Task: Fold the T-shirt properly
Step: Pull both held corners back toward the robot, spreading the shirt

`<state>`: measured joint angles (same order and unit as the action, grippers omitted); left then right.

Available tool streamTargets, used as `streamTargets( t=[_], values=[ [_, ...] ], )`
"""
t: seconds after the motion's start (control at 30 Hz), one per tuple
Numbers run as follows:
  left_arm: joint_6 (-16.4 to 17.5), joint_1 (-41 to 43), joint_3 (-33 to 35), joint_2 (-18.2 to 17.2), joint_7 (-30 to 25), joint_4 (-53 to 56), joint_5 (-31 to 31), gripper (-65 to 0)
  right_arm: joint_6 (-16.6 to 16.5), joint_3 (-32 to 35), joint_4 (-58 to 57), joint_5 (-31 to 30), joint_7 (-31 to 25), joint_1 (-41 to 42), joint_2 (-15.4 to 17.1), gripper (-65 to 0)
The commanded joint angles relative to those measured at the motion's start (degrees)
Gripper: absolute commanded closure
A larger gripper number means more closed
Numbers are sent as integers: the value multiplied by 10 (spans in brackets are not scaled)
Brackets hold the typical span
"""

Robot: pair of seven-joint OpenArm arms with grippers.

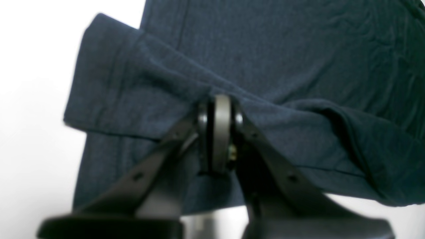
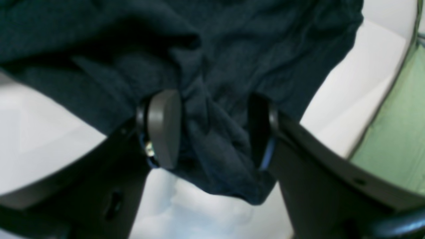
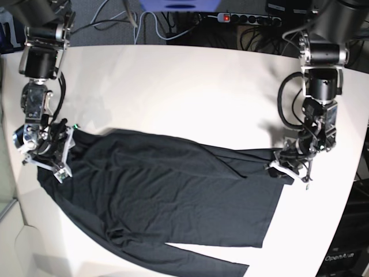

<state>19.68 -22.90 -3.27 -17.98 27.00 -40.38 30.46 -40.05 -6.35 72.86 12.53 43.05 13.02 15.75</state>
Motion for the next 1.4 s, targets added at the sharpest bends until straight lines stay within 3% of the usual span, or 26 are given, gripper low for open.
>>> streamTargets(
  t=[0.0, 0.53, 0.6, 0.7, 0.8, 1.2, 1.37],
  values=[
    [-21, 0, 1, -4, 33, 2, -27, -27, 1, -2, 11, -2, -6, 14, 8, -331],
    [-23, -1, 0, -4, 32, 3, -27, -27, 1, -3, 72, -2, 18, -16, 9, -322],
    [-23, -1, 0, -4, 32, 2, -27, -27, 1, -4, 72, -2, 2, -18, 10, -264],
    [-23, -1, 0, -4, 35, 2, -27, -27, 1, -4, 73, -1, -20, -29, 11, -115],
    [-23, -1, 1, -4, 35, 3, -27, -27, 1, -4, 72, -1, -28, -32, 12, -6],
    [-21, 0, 1, -4, 32, 3, -27, -27, 1, -55, -53, -2, -123, -28, 8, -6],
    [-21, 0, 1, -4, 32, 2, -27, -27, 1, -67, -78, -2, -134, -33, 8, -6]
  ],
)
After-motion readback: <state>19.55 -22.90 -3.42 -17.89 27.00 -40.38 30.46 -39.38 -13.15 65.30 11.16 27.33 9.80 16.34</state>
